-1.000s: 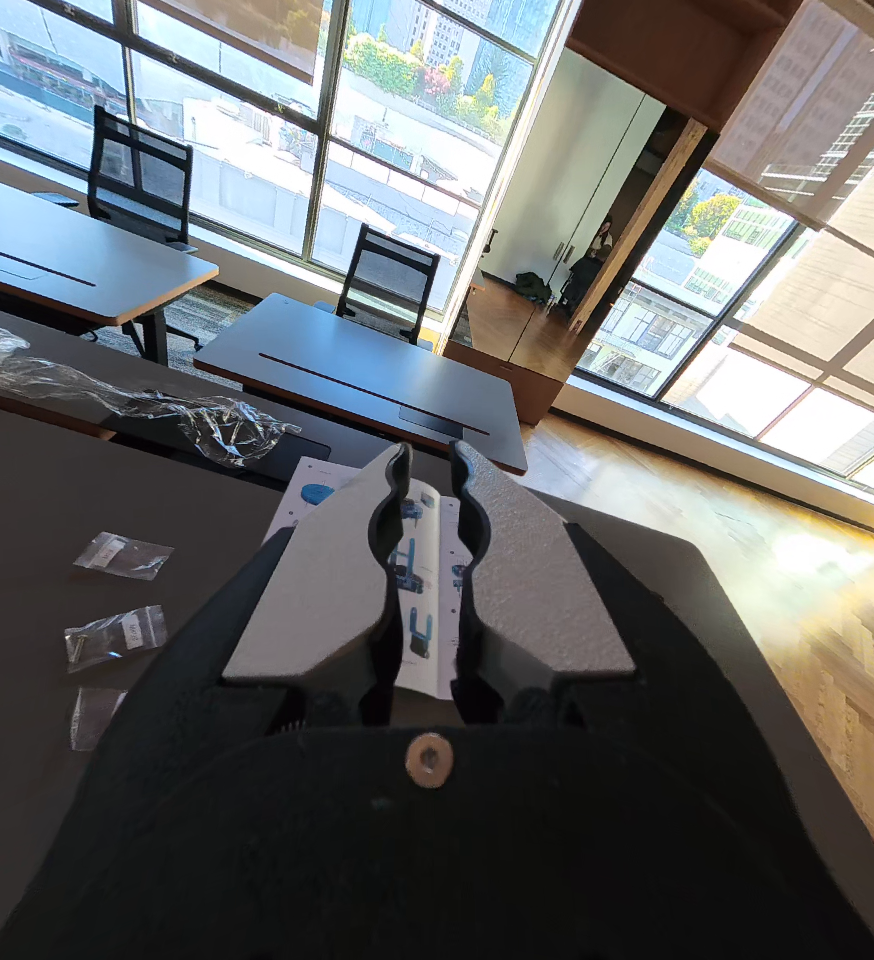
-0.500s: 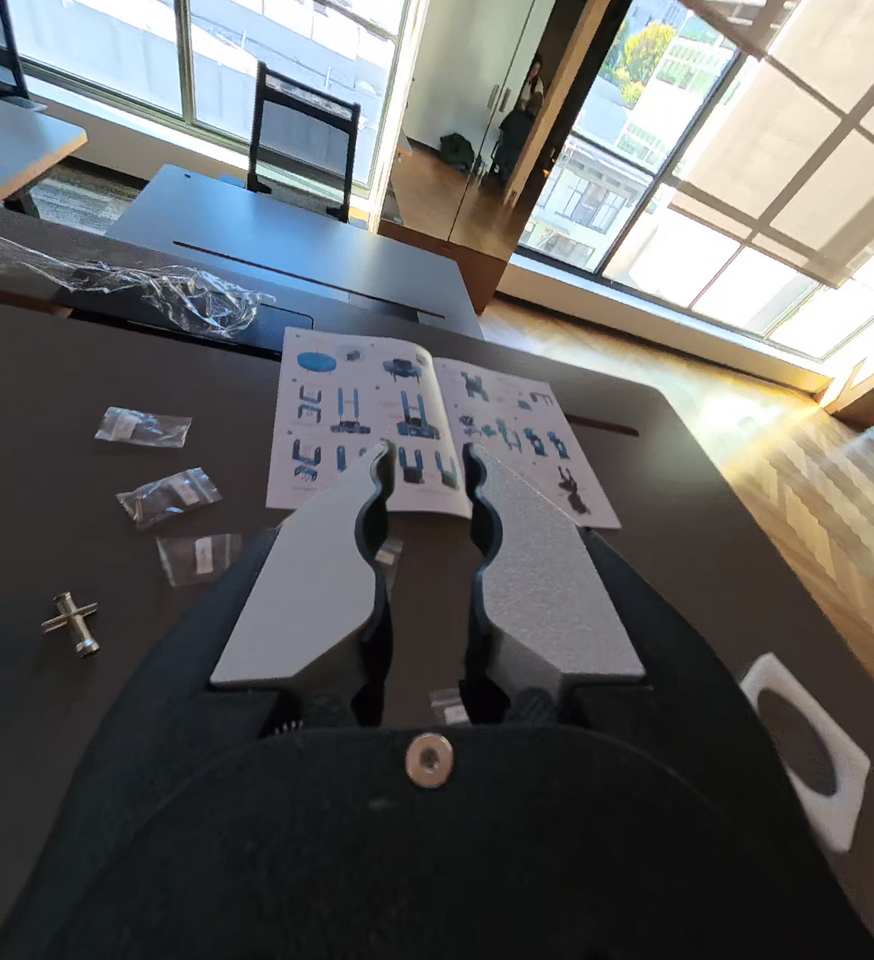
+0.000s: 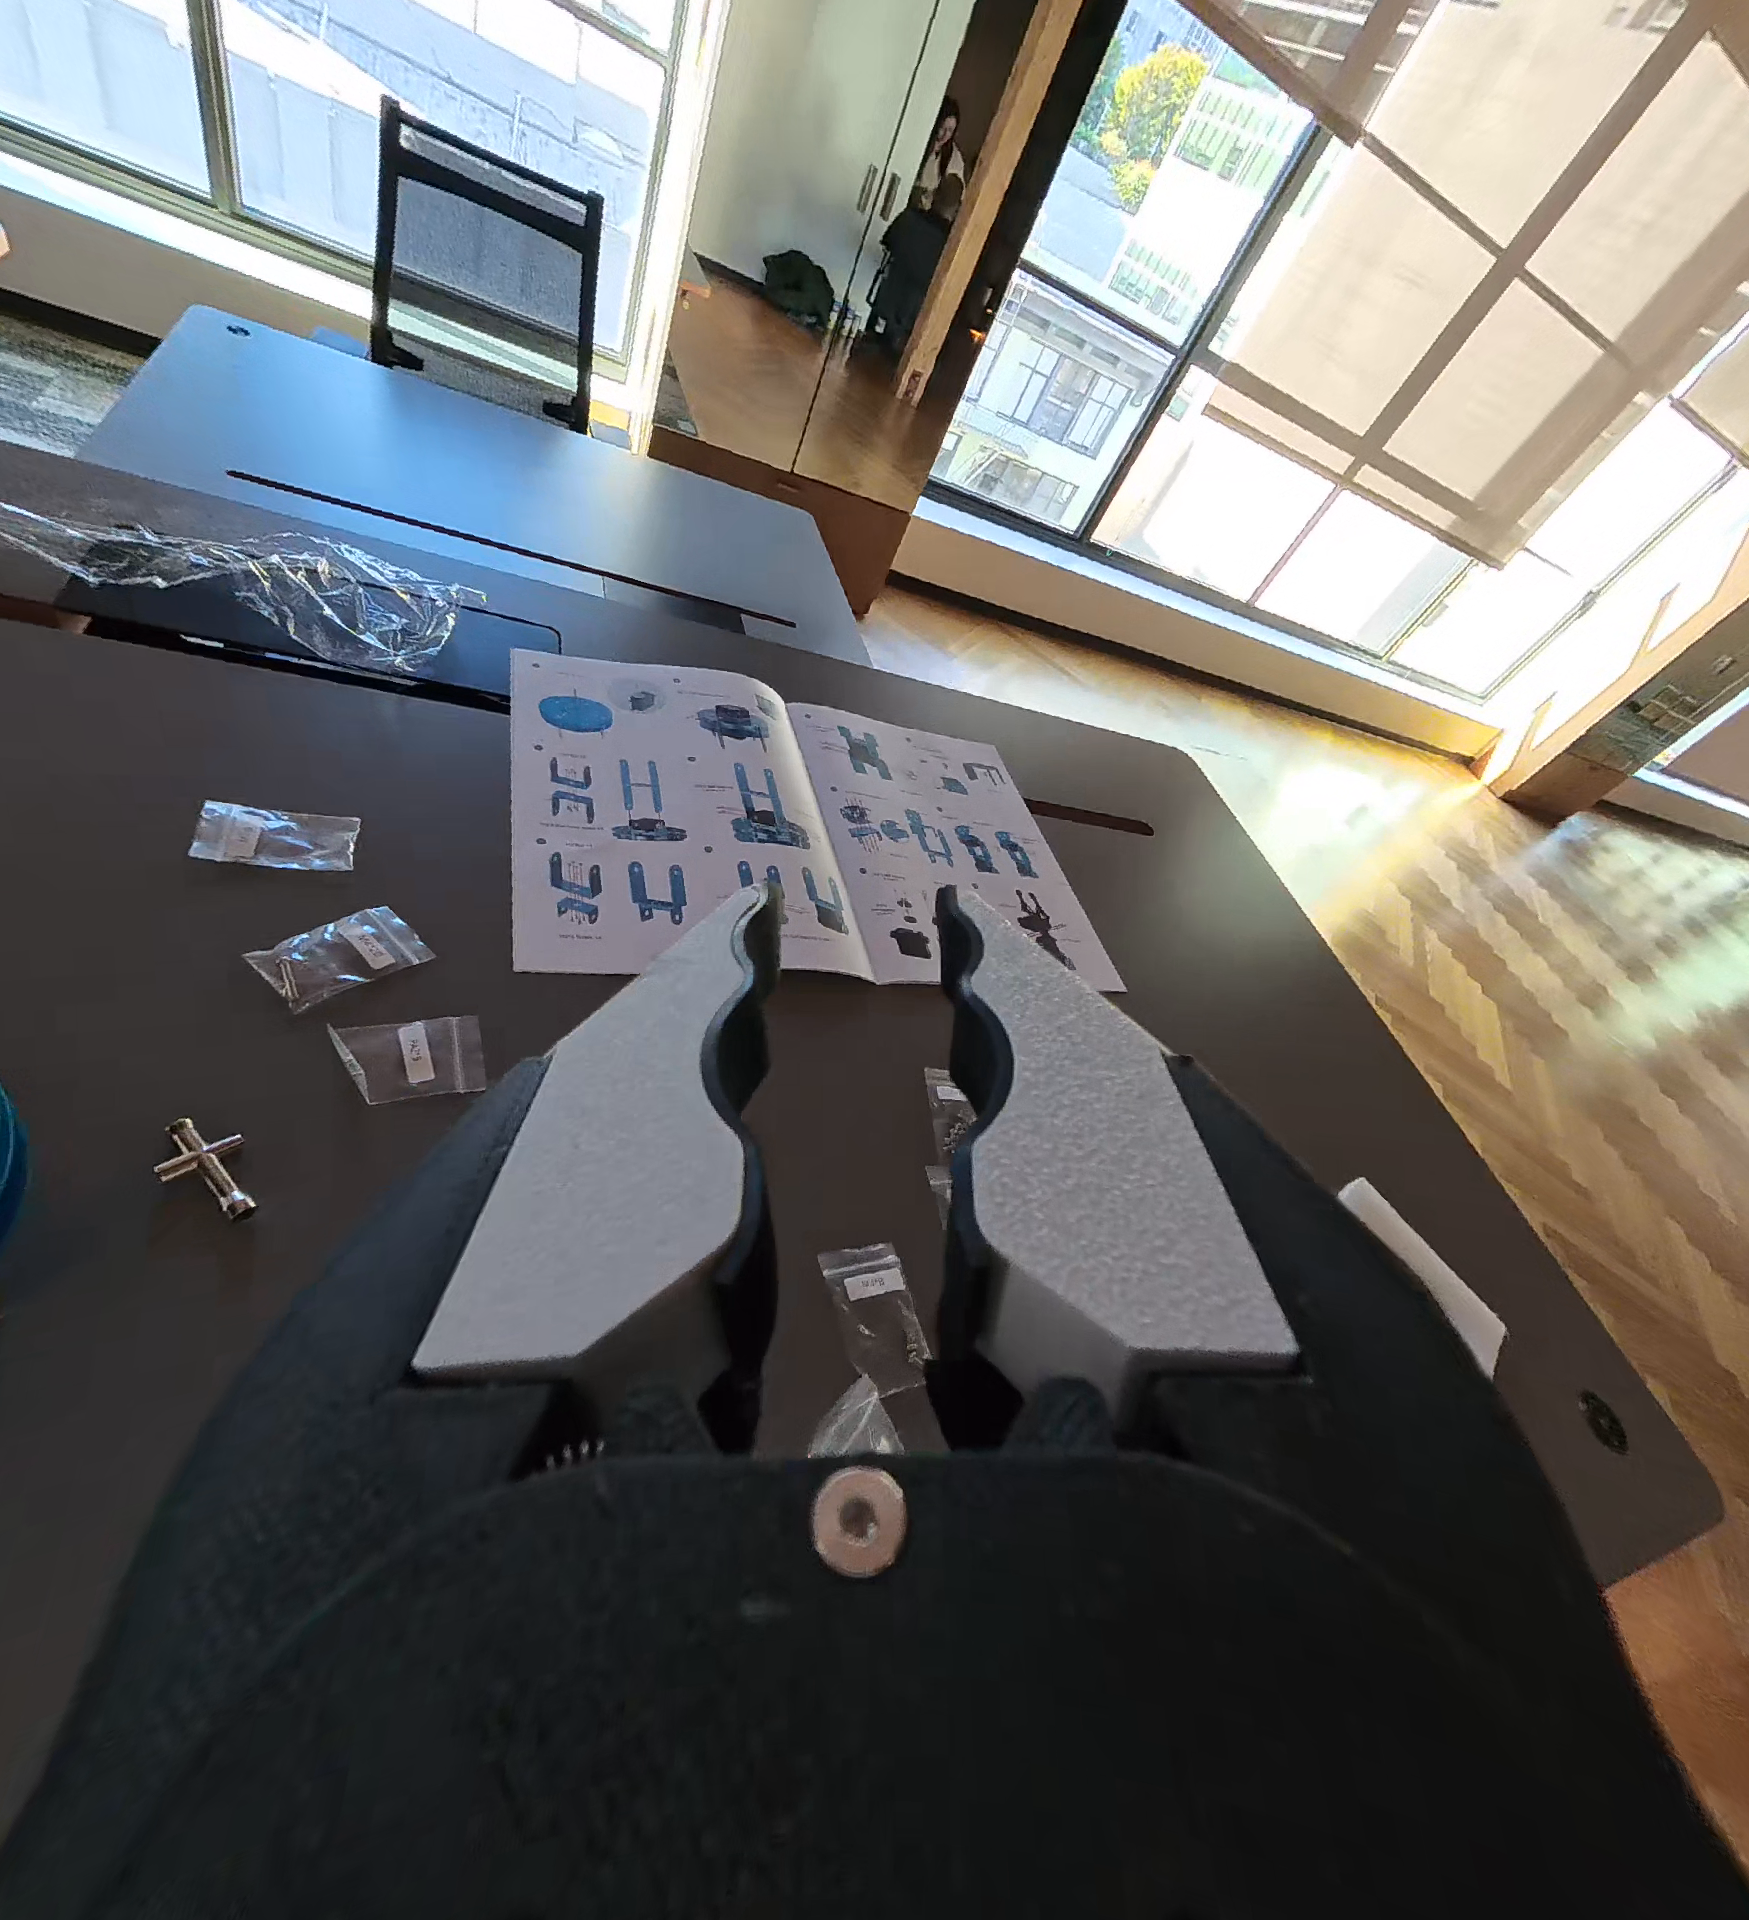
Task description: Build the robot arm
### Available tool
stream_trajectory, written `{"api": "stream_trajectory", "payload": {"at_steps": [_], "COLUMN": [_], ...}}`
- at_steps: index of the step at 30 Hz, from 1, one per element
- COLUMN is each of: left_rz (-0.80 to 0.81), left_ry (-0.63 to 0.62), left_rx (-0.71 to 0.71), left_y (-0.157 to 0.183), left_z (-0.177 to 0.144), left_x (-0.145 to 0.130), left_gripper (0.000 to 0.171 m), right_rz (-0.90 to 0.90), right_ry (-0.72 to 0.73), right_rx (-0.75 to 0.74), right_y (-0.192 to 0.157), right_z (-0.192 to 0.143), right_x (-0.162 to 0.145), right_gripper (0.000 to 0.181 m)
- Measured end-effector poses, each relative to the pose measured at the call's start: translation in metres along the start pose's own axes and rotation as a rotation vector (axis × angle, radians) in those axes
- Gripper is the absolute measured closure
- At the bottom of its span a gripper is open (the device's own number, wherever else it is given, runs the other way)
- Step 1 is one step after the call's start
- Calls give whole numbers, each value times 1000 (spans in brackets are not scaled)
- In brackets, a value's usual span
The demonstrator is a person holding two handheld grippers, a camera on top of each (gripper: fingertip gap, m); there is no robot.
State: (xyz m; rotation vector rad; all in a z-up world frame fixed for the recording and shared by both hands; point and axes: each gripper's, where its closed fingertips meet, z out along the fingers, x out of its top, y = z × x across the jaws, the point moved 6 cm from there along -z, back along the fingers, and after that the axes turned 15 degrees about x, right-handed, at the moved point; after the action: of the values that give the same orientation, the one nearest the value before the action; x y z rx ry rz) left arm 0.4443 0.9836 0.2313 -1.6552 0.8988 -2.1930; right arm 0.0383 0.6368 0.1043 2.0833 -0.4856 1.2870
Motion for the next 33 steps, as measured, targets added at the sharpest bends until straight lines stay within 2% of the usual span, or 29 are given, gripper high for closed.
{"api": "stream_trajectory", "payload": {"at_steps": [3, 5, 7, 9, 11, 12, 14, 16, 19, 21, 25, 29, 30, 33], "left_rz": [-7, -58, -224, -516, -857, -974, -1038, -988, -815, -699, -702, -684, -703, -750], "left_ry": [10, 12, -23, -58, 25, 90, 172, 211, 227, 217, 183, 132, 120, 86], "left_rx": [-8, -76, -299, -641, -927, -988, -965, -870, -699, -544, -539, -540, -552, -563], "left_y": [8, 16, 32, 52, 63, 69, 95, 128, 165, 173, 184, 194, 195, 196], "left_z": [-8, -19, -40, -74, -115, -132, -157, -172, -181, -180, -182, -175, -174, -173], "left_x": [9, 11, 4, -3, 5, 11, 22, 41, 76, 88, 107, 108, 108, 104], "left_gripper": [74, 74, 78, 85, 100, 103, 108, 102, 100, 106, 115, 116, 116, 118], "right_rz": [-38, -39, -5, 26, 14, 1, -3, -11, -27, -21, -23, -47, -81, -118], "right_ry": [-3, 41, 157, 357, 545, 607, 687, 723, 691, 667, 681, 651, 632, 575], "right_rx": [59, 178, 399, 716, 1010, 1130, 1299, 1427, 1525, 1613, 1619, 1538, 1452, 1053], "right_y": [1, -4, -17, -38, -54, -59, -63, -70, -90, -105, -113, -111, -108, -79], "right_z": [11, 20, 23, 12, -5, -10, -11, -4, 16, 19, 22, 20, 22, 39], "right_x": [-5, -4, 11, 40, 69, 82, 105, 125, 144, 151, 156, 156, 154, 141], "right_gripper": [151, 150, 146, 146, 149, 153, 160, 165, 166, 166, 167, 166, 166, 175]}}
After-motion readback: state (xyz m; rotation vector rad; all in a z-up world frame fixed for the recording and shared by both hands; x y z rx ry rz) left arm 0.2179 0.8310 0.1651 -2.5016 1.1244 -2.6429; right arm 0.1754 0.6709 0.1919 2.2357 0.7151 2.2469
